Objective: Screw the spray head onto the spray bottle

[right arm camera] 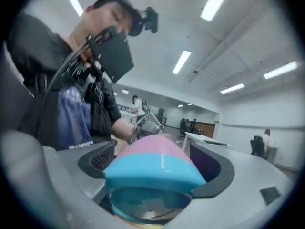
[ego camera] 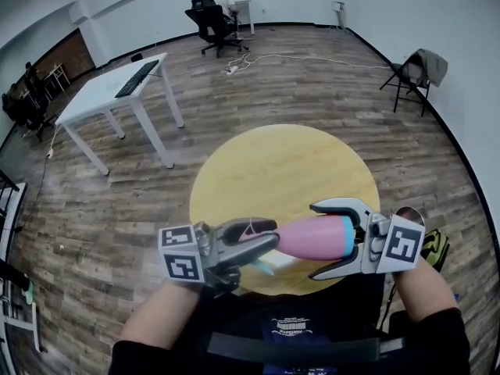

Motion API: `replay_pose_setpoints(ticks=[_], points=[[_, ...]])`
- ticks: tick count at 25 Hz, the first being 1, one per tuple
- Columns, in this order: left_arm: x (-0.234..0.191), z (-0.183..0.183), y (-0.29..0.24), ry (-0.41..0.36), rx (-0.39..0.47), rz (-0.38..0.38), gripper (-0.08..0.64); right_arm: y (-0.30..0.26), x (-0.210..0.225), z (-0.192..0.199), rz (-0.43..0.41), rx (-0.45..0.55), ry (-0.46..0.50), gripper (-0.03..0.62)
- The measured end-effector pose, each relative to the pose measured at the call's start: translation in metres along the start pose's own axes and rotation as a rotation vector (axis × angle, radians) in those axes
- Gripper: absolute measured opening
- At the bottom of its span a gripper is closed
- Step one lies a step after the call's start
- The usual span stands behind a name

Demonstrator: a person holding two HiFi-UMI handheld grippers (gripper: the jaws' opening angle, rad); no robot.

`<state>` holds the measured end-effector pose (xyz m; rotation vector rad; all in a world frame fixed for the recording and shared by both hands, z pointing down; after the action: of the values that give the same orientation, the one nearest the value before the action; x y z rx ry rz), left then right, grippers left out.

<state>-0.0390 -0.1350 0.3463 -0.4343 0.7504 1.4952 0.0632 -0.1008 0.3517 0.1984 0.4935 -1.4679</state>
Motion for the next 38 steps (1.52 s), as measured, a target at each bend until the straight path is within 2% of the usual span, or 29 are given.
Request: replay_pose_setpoints(ticks=[1,2,4,5,7,8,9,10,11,13,16,18,20,24,25,27,29,30,31,33,35,36,38], points=[[0.009,0.0,-0.002,-0.099,-0.011,-0.002,0.173,0.003,0.006,-0.005,-0.005,0.082,-0.129,0.506],[0.019,0.001,-0.005,-0.229,-0.027,-0.002,0.173,0.006,0.012,-0.007,-0.024,0.165,-0.255,0.506],[0.044,0.007,-0.013,-0.578,-0.083,0.004,0.173,0.014,0.021,-0.001,-0.109,0.326,-0.536,0.506],[0.054,0.015,-0.016,-0.777,-0.138,0.0,0.173,0.016,0.023,0.006,-0.167,0.408,-0.699,0.506],[0.061,0.038,-0.016,-1.163,-0.314,-0.036,0.173,0.017,0.023,0.02,-0.28,0.561,-0.999,0.506],[0.062,0.048,-0.016,-1.314,-0.394,-0.046,0.173,0.015,0.021,0.027,-0.323,0.612,-1.104,0.506],[0.062,0.056,-0.015,-1.409,-0.445,-0.044,0.173,0.013,0.018,0.033,-0.354,0.641,-1.173,0.505],[0.061,0.06,-0.014,-1.435,-0.467,-0.037,0.175,0.011,0.016,0.037,-0.371,0.654,-1.209,0.506],[0.06,0.06,-0.012,-1.396,-0.462,-0.029,0.173,0.009,0.015,0.039,-0.372,0.658,-1.219,0.505],[0.056,0.051,-0.008,-1.214,-0.4,-0.011,0.169,0.01,0.023,0.035,-0.319,0.667,-1.18,0.505],[0.048,0.035,-0.007,-0.9,-0.263,0.036,0.166,0.017,0.044,0.022,-0.146,0.661,-0.99,0.503],[0.038,0.024,-0.005,-0.644,-0.152,0.041,0.166,0.023,0.051,0.009,-0.04,0.614,-0.811,0.521],[0.025,0.007,0.0,-0.411,-0.033,0.044,0.166,0.027,0.051,-0.005,0.029,0.529,-0.614,0.553],[-0.005,-0.014,0.015,0.09,0.143,0.115,0.164,0.02,0.031,-0.022,0.139,0.217,-0.075,0.578],[-0.01,-0.014,0.015,0.188,0.157,0.137,0.164,0.015,0.024,-0.022,0.152,0.139,0.047,0.578],[-0.019,-0.013,0.011,0.305,0.147,0.149,0.164,0.002,0.015,-0.017,0.154,0.016,0.224,0.578],[-0.023,-0.011,0.006,0.337,0.123,0.137,0.164,-0.008,0.006,-0.01,0.103,-0.073,0.318,0.581],[-0.022,-0.011,0.006,0.325,0.112,0.127,0.163,-0.01,0.002,-0.006,0.072,-0.099,0.324,0.525],[-0.019,-0.011,0.005,0.293,0.097,0.11,0.163,-0.01,0.001,-0.004,0.048,-0.106,0.295,0.524],[-0.01,-0.008,0.003,0.181,0.061,0.067,0.172,-0.004,0.001,-0.001,0.034,-0.06,0.133,0.515],[0.006,-0.003,-0.001,-0.027,0.025,0.031,0.172,0.002,0.005,0.0,0.03,0.075,-0.129,0.514],[0.018,-0.001,-0.003,-0.178,0.005,0.013,0.172,0.004,0.009,0.002,0.003,0.167,-0.276,0.514],[0.042,0.008,-0.01,-0.574,-0.058,-0.02,0.172,0.008,0.015,0.013,-0.118,0.354,-0.632,0.514]])
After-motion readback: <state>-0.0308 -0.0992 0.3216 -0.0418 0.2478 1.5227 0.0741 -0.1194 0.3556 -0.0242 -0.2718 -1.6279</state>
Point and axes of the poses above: the fingertips, and each gripper's own axes: y backward along the fingers, x to its right, z out of its underside, the point moved 3 cm from there along y, backward along the fingers, and after that the axes turned 13 degrees about y, right-handed, at the moved point
